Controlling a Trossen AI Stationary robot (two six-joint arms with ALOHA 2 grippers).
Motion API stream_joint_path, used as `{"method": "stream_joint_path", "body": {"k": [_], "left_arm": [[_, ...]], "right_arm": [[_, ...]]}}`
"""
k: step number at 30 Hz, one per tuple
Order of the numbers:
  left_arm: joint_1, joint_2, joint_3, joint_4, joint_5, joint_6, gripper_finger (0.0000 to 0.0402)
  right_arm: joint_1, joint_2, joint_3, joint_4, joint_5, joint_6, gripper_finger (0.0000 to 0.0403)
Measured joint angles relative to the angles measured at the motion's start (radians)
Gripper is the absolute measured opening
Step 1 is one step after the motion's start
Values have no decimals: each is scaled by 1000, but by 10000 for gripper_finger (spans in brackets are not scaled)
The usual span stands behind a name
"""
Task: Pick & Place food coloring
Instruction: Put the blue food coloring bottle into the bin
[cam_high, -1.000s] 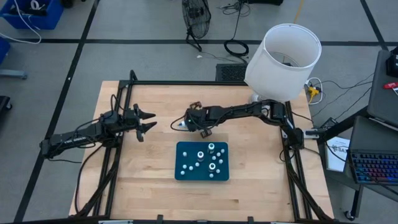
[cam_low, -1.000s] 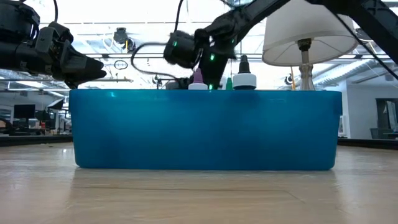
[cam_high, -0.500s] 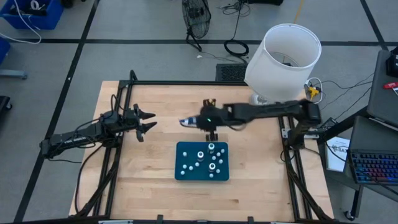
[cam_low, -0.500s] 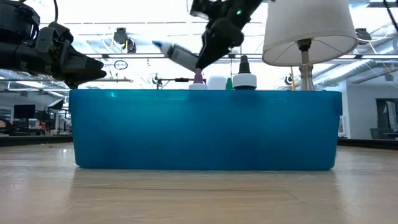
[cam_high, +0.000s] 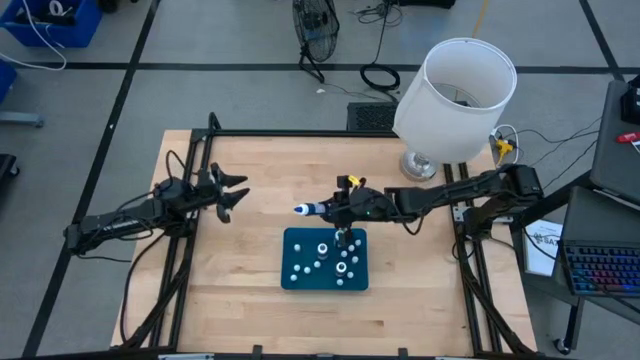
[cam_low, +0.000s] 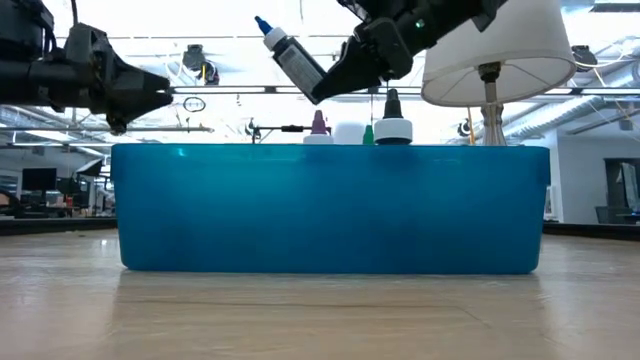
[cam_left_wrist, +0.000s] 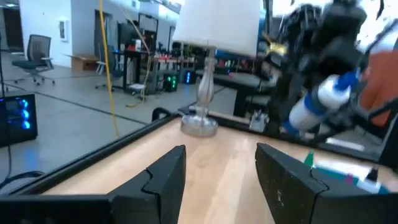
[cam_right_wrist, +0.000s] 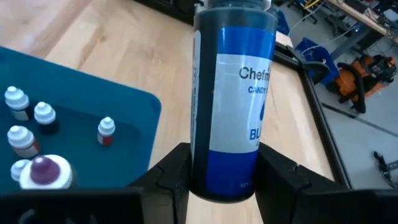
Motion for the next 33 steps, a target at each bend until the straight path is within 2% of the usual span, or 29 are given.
{"method": "stream_joint_path", "body": {"k": [5, 11, 17, 21, 26, 30, 33], "left_arm": [[0, 0, 0, 76, -4, -104, 193], [0, 0, 0, 71, 8, -209, 204], [-50, 51, 0, 157, 11, -95, 196], [-151, 182, 0, 333, -30, 6, 200], [-284, 427, 0, 595, -130, 250, 225], [-318, 621, 33, 766, -182, 268, 259], [-318, 750, 107, 754, -202, 252, 283]], "right_arm": [[11, 0, -1, 13, -1, 0, 124], [10, 2, -1, 58, -2, 0, 124], [10, 40, -1, 133, -4, -21, 124], [3, 53, -1, 166, -3, -25, 124], [-23, 57, -1, 256, -4, -10, 124], [-38, 90, 0, 314, -5, -5, 124], [-44, 116, 0, 334, -29, 2, 124]]}}
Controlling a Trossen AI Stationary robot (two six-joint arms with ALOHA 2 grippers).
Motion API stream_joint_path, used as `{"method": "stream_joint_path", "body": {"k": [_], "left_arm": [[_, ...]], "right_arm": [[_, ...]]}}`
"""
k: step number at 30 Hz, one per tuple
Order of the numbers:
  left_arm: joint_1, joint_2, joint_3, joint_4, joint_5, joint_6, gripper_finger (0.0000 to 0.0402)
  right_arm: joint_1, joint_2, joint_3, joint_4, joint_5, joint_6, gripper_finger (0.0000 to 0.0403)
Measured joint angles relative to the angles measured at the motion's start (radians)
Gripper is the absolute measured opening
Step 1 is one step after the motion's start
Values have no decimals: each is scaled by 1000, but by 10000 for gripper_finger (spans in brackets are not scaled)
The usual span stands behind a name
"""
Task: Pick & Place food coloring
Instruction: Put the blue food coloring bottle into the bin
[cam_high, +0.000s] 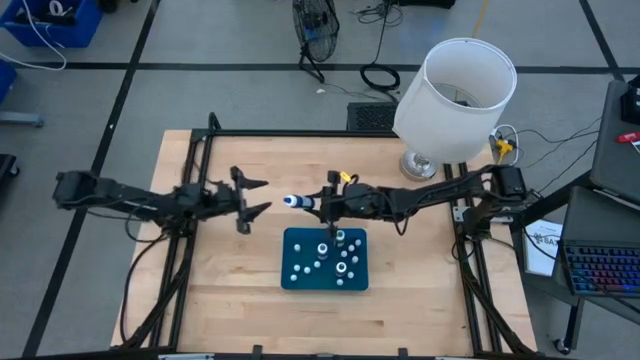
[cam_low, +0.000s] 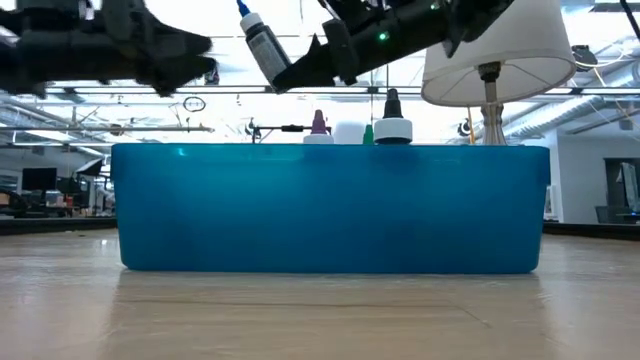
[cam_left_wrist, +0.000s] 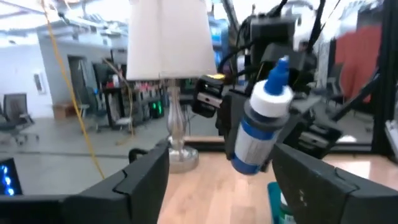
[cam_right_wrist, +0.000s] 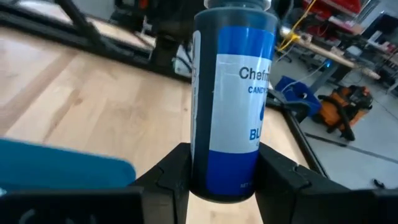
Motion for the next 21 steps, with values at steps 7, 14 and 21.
{"method": "stream_joint_path", "body": {"k": [7, 14, 21], "left_arm": [[0, 278, 197, -2, 93, 91, 293], [-14, 371, 332, 4, 251, 106, 267], [-23, 367, 329, 1, 233, 122, 249]], "right_arm": [[0, 35, 0, 69, -1, 11, 124], [3, 35, 0, 70, -4, 7, 124], [3, 35, 0, 68, -4, -3, 123]]}}
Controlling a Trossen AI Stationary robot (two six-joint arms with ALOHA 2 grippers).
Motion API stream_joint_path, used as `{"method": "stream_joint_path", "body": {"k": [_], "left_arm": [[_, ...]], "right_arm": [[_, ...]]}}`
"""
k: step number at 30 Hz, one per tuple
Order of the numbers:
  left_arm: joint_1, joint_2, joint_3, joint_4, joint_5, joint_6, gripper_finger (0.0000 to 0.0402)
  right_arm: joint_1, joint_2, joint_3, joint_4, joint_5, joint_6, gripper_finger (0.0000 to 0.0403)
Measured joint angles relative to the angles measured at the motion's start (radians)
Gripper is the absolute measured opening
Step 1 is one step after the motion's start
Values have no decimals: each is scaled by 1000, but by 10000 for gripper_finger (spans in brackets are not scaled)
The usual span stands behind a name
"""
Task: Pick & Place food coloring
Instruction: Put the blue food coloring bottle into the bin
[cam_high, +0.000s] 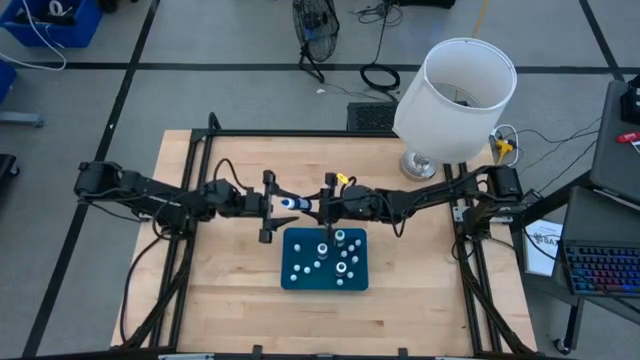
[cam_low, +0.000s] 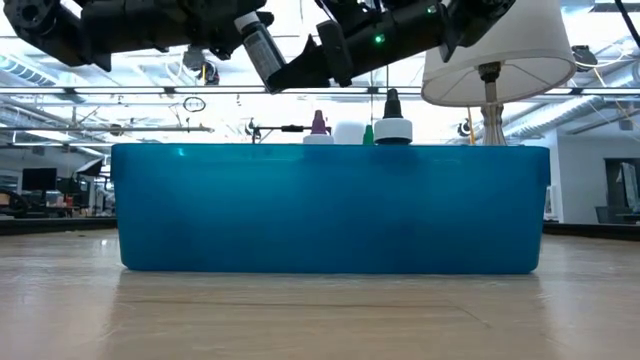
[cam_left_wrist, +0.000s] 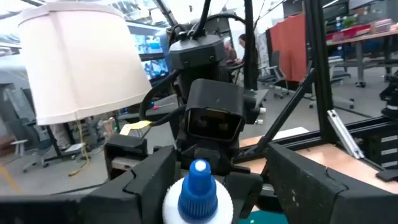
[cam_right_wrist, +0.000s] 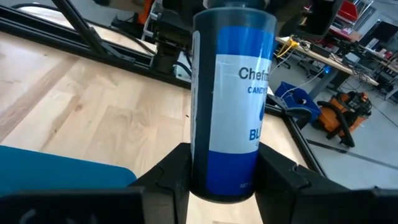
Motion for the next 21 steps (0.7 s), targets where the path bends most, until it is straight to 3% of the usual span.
{"method": "stream_joint_path", "body": {"k": [21], "left_arm": [[1, 2, -13, -31, -106, 42, 251]], "right_arm": [[20, -24, 0, 20, 5, -12, 123]]}}
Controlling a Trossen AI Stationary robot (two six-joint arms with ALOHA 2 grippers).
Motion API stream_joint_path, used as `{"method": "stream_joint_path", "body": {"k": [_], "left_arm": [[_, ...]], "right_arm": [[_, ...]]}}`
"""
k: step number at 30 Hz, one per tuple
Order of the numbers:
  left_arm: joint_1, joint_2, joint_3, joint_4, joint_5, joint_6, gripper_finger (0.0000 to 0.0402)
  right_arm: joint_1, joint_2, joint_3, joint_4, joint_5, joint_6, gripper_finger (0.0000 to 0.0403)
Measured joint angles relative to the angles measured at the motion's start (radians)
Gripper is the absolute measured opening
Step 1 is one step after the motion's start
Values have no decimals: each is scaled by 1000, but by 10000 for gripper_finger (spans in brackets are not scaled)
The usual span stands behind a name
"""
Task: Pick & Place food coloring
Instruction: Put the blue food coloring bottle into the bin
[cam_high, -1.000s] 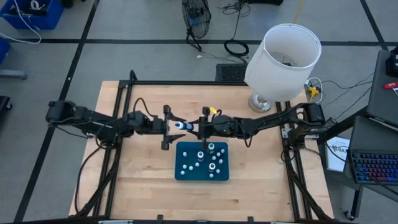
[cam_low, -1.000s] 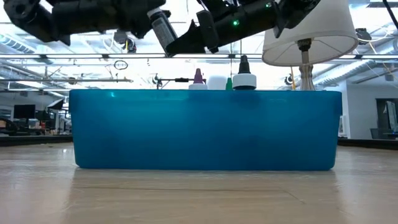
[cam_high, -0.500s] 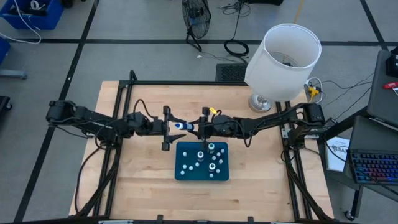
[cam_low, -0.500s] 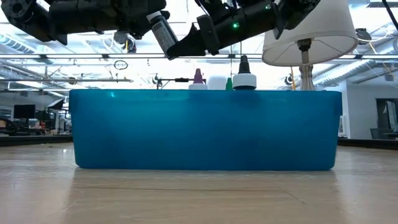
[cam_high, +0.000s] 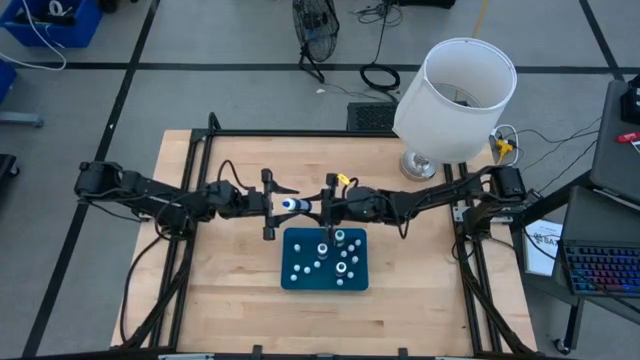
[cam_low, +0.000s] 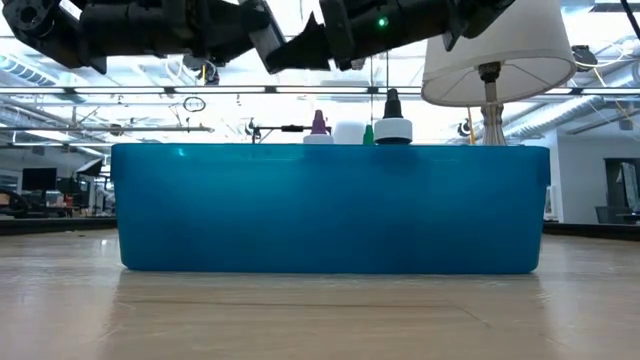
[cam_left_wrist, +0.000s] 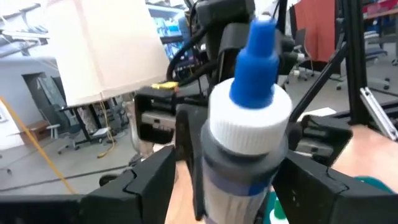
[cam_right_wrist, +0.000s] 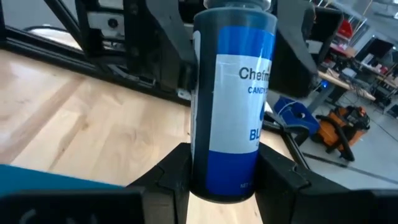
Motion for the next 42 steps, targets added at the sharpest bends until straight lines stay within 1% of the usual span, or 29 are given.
{"method": "stream_joint_path", "body": {"k": [14, 27, 30, 34, 35, 37, 39, 42], "left_arm": [[-1, -4, 0, 40, 5, -3, 244], [-1, -17, 0, 19, 5, -11, 242], [-1, -17, 0, 20, 9, 6, 218], [-3, -17, 0, 19, 12, -5, 146], [-3, -17, 0, 19, 11, -11, 144], [-3, -17, 1, 17, 11, -16, 143], [-3, -17, 1, -3, 11, -14, 144], [-4, -46, 1, -100, 22, -18, 143]], "right_arm": [[11, 2, 1, -9, 2, 2, 123], [11, 3, 0, -12, 2, 4, 123], [11, 3, 0, -11, 3, 5, 123], [11, 3, 0, -11, 3, 23, 123], [11, 3, 0, -11, 3, 31, 124], [11, 3, 0, -17, 2, 57, 149], [15, 1, 0, -39, 0, 88, 191], [25, -33, 0, -147, 1, 95, 245]]}}
